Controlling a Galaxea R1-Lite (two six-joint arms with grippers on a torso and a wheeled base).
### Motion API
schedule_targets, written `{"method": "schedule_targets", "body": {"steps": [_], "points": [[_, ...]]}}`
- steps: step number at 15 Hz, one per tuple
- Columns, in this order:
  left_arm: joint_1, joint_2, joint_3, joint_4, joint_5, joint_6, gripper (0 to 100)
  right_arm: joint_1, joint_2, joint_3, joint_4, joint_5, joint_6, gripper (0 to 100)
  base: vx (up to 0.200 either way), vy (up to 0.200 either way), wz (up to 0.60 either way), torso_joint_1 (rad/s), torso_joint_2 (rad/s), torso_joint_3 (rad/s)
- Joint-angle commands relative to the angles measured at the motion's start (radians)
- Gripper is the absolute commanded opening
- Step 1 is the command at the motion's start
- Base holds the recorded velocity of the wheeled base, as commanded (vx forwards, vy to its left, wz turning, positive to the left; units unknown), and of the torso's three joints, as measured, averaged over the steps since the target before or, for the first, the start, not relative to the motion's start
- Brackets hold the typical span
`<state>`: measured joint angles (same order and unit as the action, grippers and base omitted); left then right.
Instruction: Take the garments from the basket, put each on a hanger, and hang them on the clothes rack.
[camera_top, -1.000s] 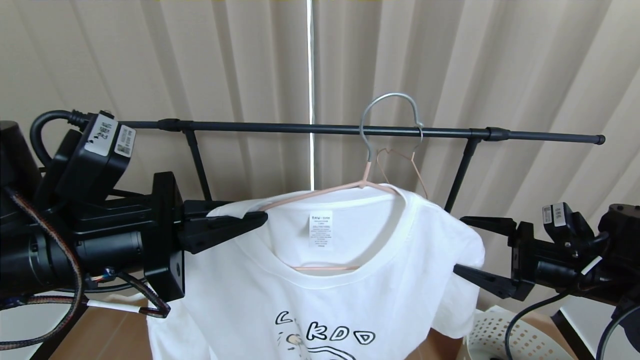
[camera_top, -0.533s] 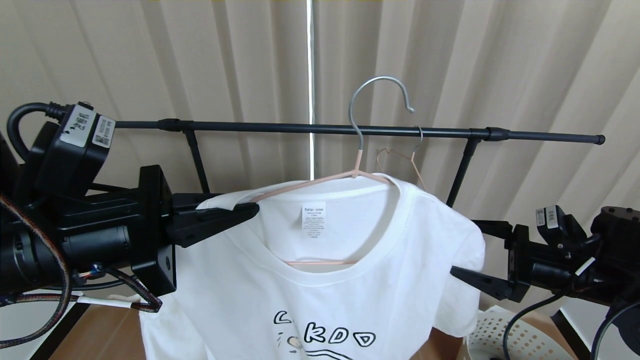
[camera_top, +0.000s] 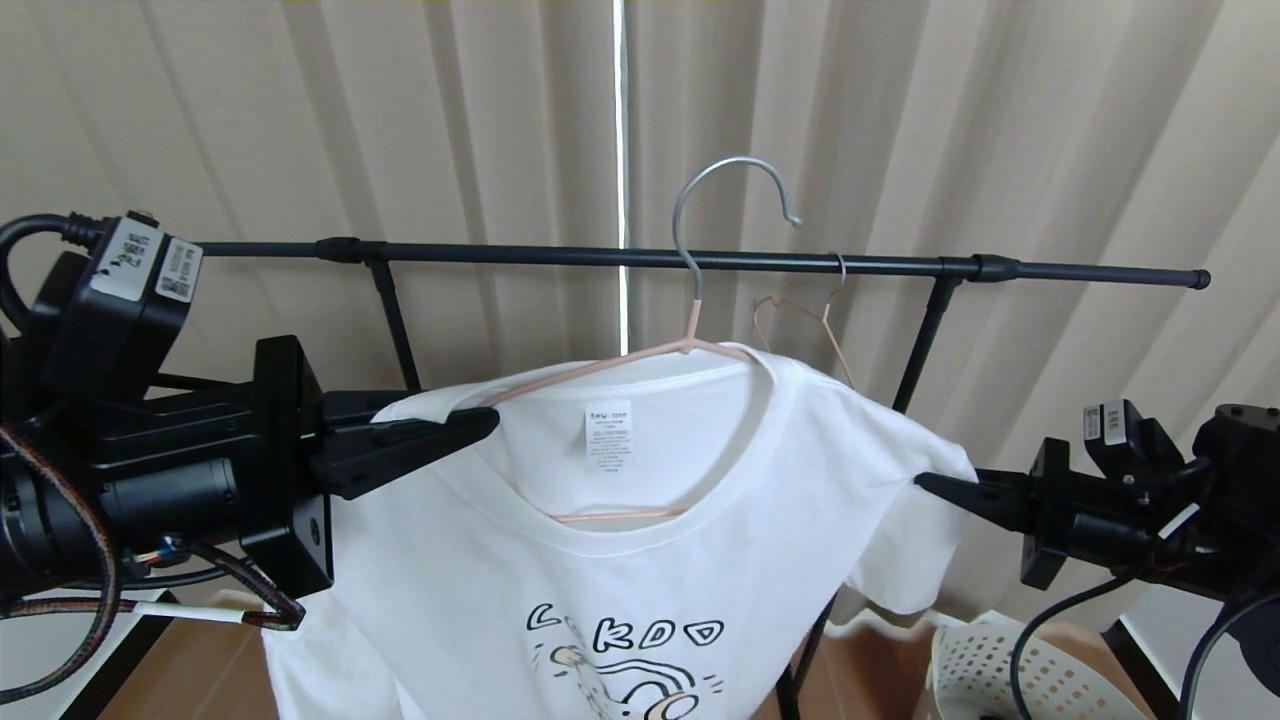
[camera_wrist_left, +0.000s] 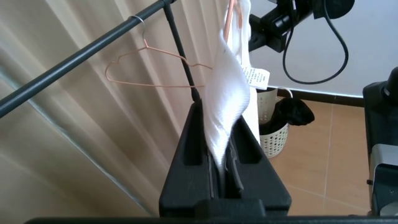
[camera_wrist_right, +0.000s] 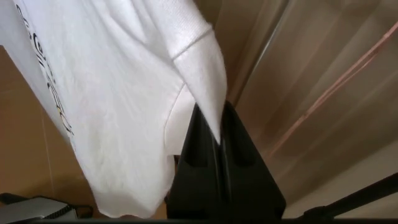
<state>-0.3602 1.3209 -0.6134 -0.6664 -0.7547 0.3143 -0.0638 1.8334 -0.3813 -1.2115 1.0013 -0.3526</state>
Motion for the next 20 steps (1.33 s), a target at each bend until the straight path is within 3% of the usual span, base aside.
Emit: {"method": "schedule_targets", "body": {"steps": [1,20], "points": [[0.007,-0.008,0.006,-0.001,-0.002,0.000,0,-0.010,0.000,-0.013,0.000,0.000,0.000,0,0.000,0.000,0.00,0.000,0.00,0.000],[0.023,-0.015,0.004,-0.001,-0.002,-0.014,0,-0.056,0.001,-0.045,0.003,-0.001,0.004,0,0.000,0.000,0.00,0.000,0.00,0.000]]}}
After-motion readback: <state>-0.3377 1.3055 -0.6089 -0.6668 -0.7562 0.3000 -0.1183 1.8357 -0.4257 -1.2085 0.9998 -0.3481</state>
